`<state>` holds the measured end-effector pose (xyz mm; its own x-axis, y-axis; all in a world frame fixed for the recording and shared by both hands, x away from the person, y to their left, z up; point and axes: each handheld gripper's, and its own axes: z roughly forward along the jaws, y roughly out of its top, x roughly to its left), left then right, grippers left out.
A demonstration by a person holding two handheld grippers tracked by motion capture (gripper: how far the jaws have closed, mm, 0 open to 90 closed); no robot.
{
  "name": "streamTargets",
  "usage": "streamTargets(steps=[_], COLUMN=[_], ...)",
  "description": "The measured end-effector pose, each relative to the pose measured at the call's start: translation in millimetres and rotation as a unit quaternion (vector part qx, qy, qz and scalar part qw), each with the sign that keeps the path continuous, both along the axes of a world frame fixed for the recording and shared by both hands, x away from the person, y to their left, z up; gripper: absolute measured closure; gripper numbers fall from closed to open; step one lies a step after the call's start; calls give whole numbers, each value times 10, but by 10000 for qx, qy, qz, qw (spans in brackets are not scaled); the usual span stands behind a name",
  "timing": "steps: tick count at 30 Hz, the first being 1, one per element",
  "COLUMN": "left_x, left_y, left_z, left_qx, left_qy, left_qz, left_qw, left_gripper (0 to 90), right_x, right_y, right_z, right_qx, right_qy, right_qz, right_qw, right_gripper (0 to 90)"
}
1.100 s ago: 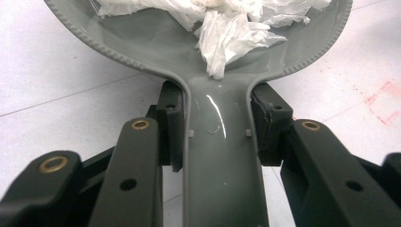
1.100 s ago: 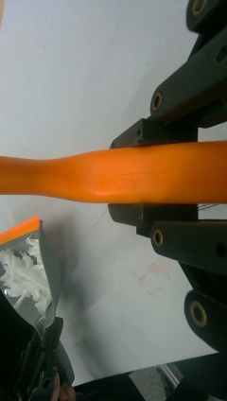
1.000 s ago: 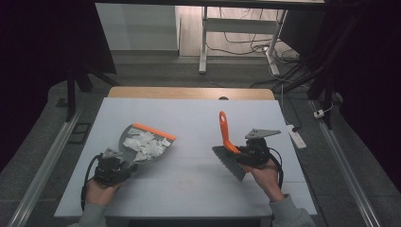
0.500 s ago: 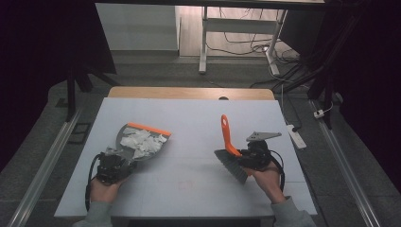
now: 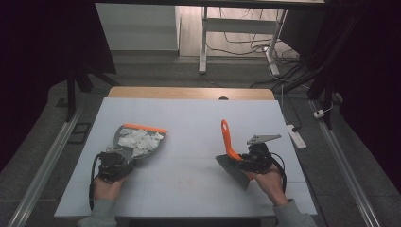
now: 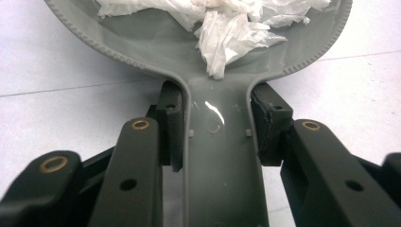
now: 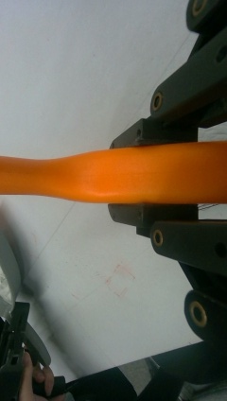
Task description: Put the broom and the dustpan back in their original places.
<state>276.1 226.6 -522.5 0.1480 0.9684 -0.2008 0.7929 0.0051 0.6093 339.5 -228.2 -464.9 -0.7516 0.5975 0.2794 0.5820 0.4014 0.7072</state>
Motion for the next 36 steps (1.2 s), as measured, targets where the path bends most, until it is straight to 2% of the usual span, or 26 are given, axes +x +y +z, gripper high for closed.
streamTargets(steps=[7,19,27,36], left_x=[37,109,131,135], left_y=[-24,-102,-144,-147], left_z=[-26,-82,-110,-116], left_qx=[19,-24,33,52], left_qy=[-4,103,133,127], left_qz=[141,374,326,300], left_qw=[9999,9992,9994,9995], left_gripper=[616,615,615,614], right_x=[16,57,112,217], right_y=[-22,-32,-62,-116], right_z=[-26,-98,-159,-227], right_qx=[-52,-177,-272,-235], right_qy=[98,249,335,494], right_qz=[9,-3,-55,-179], right_qw=[9999,9995,9991,9983], right_gripper=[703,704,704,703])
